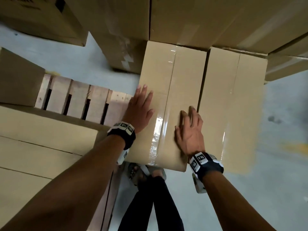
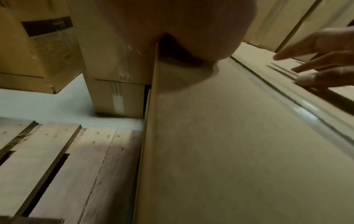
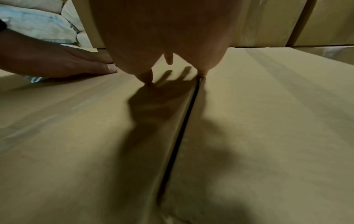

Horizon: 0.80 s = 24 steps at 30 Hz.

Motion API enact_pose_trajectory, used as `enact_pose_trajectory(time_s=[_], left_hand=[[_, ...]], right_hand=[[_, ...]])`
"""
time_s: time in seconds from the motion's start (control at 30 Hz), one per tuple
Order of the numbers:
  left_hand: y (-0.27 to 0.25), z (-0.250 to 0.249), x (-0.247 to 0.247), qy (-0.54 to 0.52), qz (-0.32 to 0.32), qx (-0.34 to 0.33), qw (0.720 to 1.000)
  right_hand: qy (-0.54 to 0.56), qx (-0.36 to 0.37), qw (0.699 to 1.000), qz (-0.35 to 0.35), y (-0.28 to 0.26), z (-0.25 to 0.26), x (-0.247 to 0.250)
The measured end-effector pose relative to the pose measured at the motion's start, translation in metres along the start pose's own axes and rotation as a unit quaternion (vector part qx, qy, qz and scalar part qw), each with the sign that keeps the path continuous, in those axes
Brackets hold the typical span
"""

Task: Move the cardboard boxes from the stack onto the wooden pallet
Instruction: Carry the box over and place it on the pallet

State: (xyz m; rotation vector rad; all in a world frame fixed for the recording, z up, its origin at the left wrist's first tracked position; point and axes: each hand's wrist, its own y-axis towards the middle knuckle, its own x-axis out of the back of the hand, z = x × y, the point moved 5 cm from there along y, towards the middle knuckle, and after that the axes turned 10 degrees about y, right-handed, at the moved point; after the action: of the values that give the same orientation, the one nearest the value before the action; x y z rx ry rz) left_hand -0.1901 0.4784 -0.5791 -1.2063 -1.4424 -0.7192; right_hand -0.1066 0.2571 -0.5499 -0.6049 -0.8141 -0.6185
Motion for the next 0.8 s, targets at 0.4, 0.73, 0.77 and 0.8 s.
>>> enact_pose_trajectory(time_s=[0.4, 0.73, 0.77, 0.8], left_hand=[[-0.012, 0.022, -0.014, -0.073, -0.034, -0.003, 0.997], [-0.013, 0.027, -0.014, -0.138, -0.033, -0.013, 0.99], [-0.014, 0.026, -0.012, -0.143, -0.032, -0.009, 0.989], [-0.017, 0.025, -0.01, -0.144, -0.035, -0.011, 0.989]], right_hand=[[0.087, 0.036, 0.996, -0.005, 0.024, -0.004, 0.002], [0.029, 0.046, 0.998, -0.013, 0.032, -0.002, -0.009], [0.037, 0.05, 0.998, -0.013, 0.03, -0.002, -0.008], [0.042, 0.055, 0.998, -0.012, 0.027, -0.002, -0.007]])
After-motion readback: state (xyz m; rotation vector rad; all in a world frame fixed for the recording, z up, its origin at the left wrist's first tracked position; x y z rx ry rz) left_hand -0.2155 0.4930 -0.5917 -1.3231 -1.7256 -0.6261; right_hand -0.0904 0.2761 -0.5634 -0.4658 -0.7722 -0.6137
